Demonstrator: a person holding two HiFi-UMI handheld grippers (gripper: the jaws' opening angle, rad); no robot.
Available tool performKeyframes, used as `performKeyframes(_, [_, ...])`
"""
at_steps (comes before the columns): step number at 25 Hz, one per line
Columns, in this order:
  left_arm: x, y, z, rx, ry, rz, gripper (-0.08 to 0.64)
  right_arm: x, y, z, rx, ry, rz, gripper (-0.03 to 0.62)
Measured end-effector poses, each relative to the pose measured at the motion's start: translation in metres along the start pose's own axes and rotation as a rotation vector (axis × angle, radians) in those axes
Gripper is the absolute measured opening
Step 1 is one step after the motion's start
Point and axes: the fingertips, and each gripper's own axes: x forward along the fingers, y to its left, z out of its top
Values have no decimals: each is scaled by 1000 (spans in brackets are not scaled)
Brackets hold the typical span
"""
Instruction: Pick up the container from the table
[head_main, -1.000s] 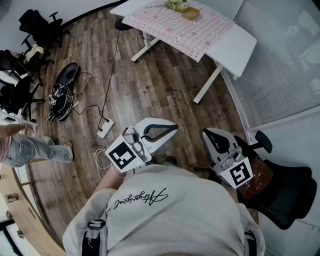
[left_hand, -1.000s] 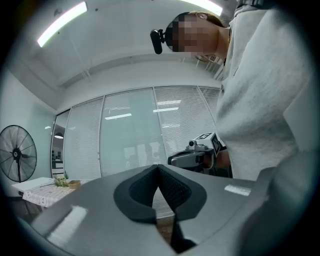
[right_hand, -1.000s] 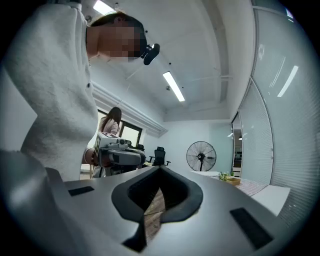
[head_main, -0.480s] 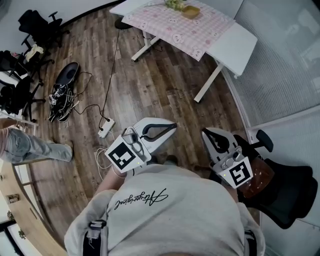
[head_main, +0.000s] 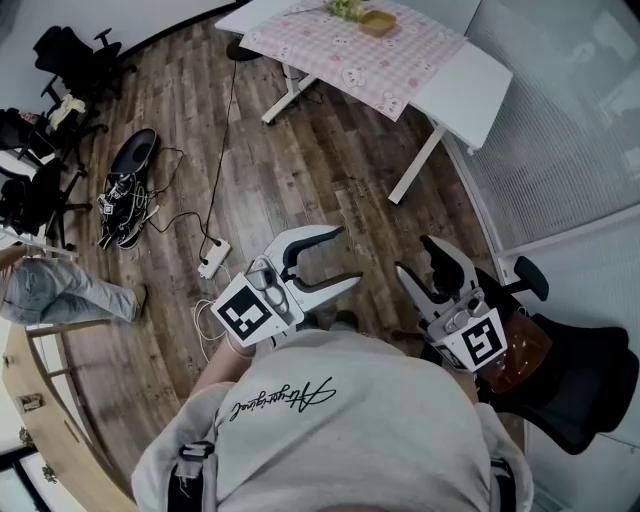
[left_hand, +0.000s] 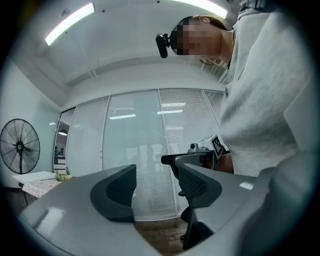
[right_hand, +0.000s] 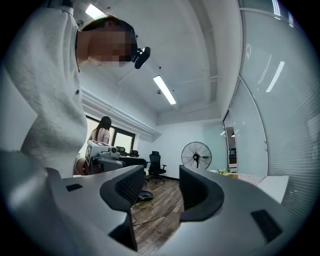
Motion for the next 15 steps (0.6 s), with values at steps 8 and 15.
performKeyframes(8, [-5, 8, 3, -39, -17, 12, 415, 5, -5, 0, 13, -13, -53, 438])
performKeyframes(15, [-13, 13, 6, -52, -54, 25, 449, 8, -3, -4, 12, -1, -61, 490])
